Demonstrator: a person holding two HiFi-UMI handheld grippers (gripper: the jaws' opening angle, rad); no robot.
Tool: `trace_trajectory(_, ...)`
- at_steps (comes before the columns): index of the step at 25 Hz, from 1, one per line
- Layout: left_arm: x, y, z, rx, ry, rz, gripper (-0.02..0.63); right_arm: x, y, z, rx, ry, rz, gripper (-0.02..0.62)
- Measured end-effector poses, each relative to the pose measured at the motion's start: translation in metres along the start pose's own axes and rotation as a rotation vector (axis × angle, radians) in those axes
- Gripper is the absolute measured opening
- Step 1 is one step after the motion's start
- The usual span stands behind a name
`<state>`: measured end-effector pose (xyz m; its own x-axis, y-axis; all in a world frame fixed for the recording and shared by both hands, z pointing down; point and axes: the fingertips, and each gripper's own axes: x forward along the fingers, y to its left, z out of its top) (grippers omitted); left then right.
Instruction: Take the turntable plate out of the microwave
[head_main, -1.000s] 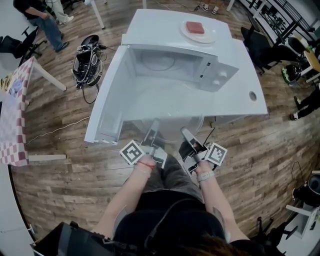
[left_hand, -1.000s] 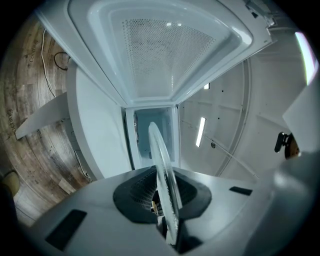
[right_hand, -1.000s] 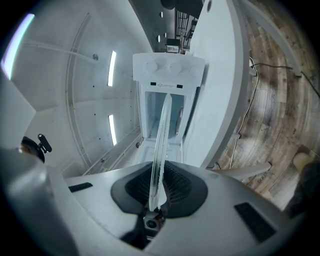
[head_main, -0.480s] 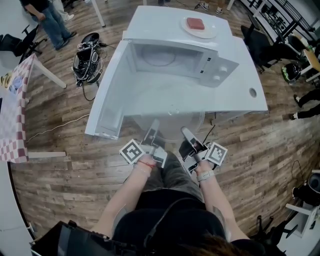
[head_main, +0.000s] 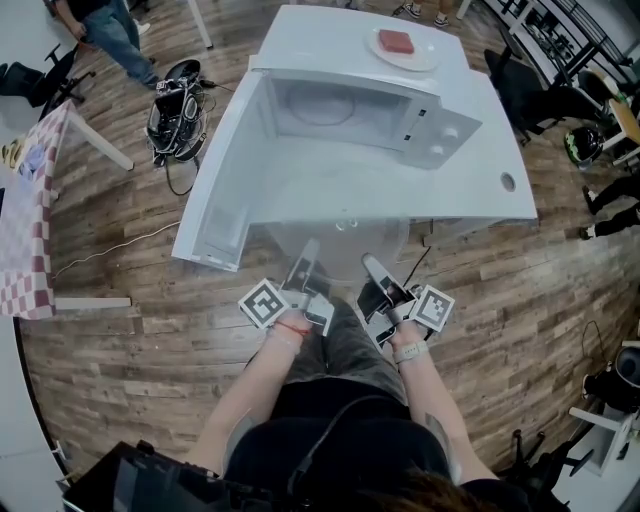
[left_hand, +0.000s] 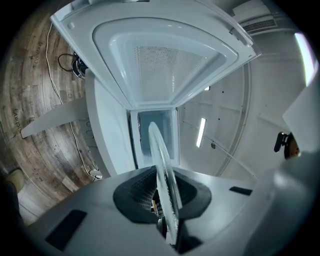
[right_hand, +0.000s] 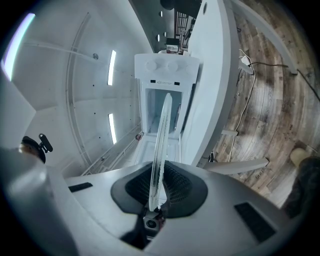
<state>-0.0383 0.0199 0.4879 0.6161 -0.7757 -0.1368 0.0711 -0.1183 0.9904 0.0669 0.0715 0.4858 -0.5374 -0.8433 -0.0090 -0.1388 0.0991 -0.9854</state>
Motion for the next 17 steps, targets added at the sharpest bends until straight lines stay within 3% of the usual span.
trace_trajectory(17,-0.0096,0.0063,-0.0036,-0.005,0.004,0.01,0.051,-0.0065,-0.0068,-0.0089,0.013,0.0,-0.011,0.049)
